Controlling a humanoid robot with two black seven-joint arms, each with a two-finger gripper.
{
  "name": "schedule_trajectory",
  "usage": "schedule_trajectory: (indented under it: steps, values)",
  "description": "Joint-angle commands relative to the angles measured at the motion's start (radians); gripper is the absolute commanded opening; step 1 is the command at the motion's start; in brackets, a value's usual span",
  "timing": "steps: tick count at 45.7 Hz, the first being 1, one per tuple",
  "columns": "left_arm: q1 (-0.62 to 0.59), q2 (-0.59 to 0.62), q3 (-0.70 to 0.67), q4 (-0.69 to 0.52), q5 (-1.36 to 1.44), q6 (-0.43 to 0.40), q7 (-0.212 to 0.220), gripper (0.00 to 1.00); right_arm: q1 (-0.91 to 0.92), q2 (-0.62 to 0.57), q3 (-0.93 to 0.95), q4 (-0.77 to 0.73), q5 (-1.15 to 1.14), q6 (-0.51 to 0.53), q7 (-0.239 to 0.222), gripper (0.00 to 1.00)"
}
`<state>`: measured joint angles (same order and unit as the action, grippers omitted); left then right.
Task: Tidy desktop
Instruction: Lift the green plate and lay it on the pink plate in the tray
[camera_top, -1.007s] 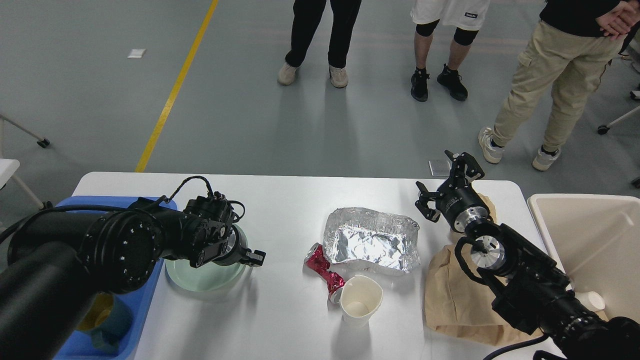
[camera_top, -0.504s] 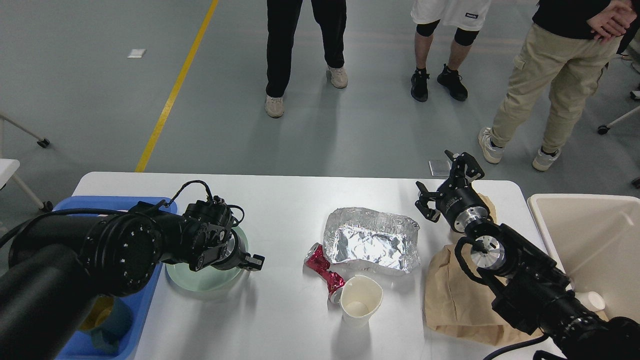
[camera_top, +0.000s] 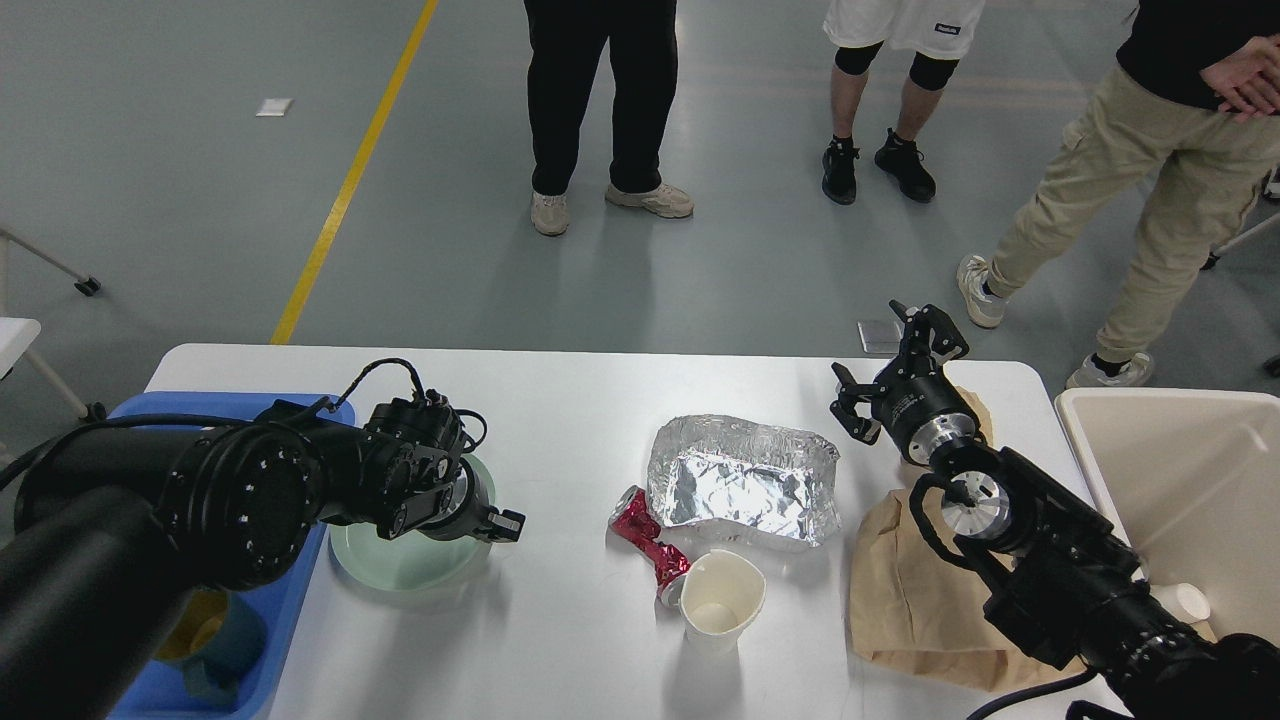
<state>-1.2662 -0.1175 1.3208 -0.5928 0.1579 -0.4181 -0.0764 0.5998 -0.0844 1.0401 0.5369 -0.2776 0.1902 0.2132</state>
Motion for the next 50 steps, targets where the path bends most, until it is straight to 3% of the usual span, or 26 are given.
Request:
schedule_trajectory:
  steps: [1,18,35,50]
  values:
    - [-0.013,0.001,-0.003,-0.001,-0.007,-0.034,0.000,0.00,0.000,0.000,0.000,0.000,0.000,0.000,0.000,1.00]
    - [-0.131,-0.004,-0.187,-0.008,-0.073,-0.254,0.000,0.00,0.000,0.000,0.000,0.000,0.000,0.000,0.000,1.00]
    - [-0.341,0.042,-0.196,-0.022,-0.166,-0.542,-0.005,0.00,0.000,0.000,0.000,0.000,0.000,0.000,0.000,1.00]
    - [-0.496,0.211,-0.111,-0.110,-0.166,-0.542,-0.005,0.00,0.000,0.000,0.000,0.000,0.000,0.000,0.000,1.00]
